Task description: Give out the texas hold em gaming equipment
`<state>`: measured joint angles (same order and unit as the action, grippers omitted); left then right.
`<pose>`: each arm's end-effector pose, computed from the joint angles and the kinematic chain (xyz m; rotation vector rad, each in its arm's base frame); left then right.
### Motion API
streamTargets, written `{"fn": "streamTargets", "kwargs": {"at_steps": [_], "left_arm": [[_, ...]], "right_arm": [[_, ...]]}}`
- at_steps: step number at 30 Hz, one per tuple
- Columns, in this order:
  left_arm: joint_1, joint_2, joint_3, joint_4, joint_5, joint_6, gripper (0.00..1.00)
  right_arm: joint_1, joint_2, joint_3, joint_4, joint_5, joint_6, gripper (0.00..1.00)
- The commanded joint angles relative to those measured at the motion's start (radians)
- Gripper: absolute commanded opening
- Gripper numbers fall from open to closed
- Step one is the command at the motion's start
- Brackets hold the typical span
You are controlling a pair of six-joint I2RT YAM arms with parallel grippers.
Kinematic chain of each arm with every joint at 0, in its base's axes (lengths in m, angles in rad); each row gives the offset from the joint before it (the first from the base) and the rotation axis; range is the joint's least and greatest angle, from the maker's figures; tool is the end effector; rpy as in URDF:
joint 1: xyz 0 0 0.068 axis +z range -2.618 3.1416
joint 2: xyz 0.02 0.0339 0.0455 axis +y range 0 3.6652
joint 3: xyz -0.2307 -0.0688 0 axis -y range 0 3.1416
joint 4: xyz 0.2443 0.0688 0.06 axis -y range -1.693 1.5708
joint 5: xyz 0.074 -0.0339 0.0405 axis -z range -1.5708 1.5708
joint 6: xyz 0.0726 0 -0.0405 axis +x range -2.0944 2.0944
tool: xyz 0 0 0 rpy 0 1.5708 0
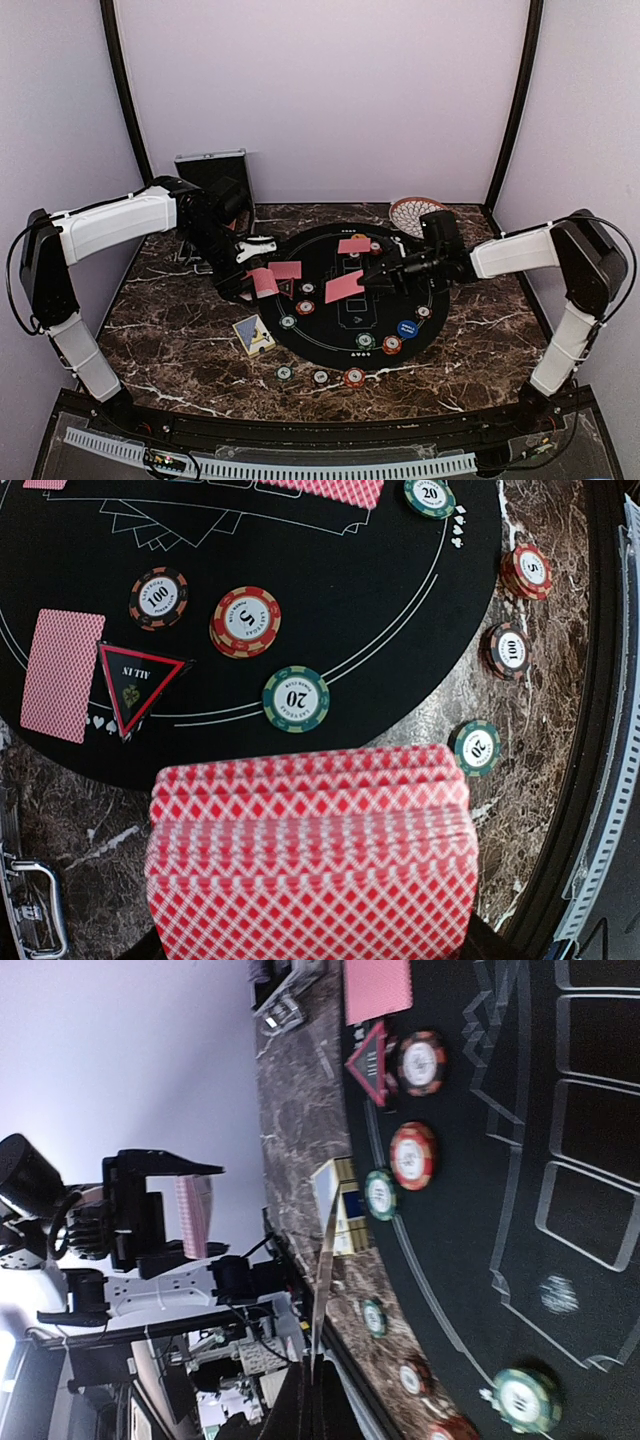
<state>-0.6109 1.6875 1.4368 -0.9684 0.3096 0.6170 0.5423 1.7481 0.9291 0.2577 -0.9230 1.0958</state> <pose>0.2721 -0.2176 0.2058 1.6520 2.2111 -0.4290 0.2880 0.2411 0.1404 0.0218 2.5356 1.8172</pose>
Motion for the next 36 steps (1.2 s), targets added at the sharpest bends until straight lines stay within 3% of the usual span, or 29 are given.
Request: {"fn": "streamTargets", "kwargs": {"at_steps": [1, 9, 30, 36], "left_arm": [[0.004, -0.047, -0.006, -0.021, 0.018, 0.010, 0.00], [0.005, -0.040, 0.005, -0.027, 0.026, 0.007, 0.00], [0.005, -0.038, 0.018, -0.039, 0.032, 0.007, 0.00], [0.004, -0.042, 0.017, -0.041, 0.035, 0.008, 0.00]], "right_arm": [[-0.112, -0.080, -0.072, -0.327, 0.039, -0.267, 0.00], [-0.194, -0.071, -0.081, -0.533, 0.098, -0.460, 0.00], [-0.112, 0.032, 0.091, -0.637, 0.246, -0.522, 0.00], [-0.113, 0.021, 0.127, -0.734, 0.363, -0.583, 0.13]]}}
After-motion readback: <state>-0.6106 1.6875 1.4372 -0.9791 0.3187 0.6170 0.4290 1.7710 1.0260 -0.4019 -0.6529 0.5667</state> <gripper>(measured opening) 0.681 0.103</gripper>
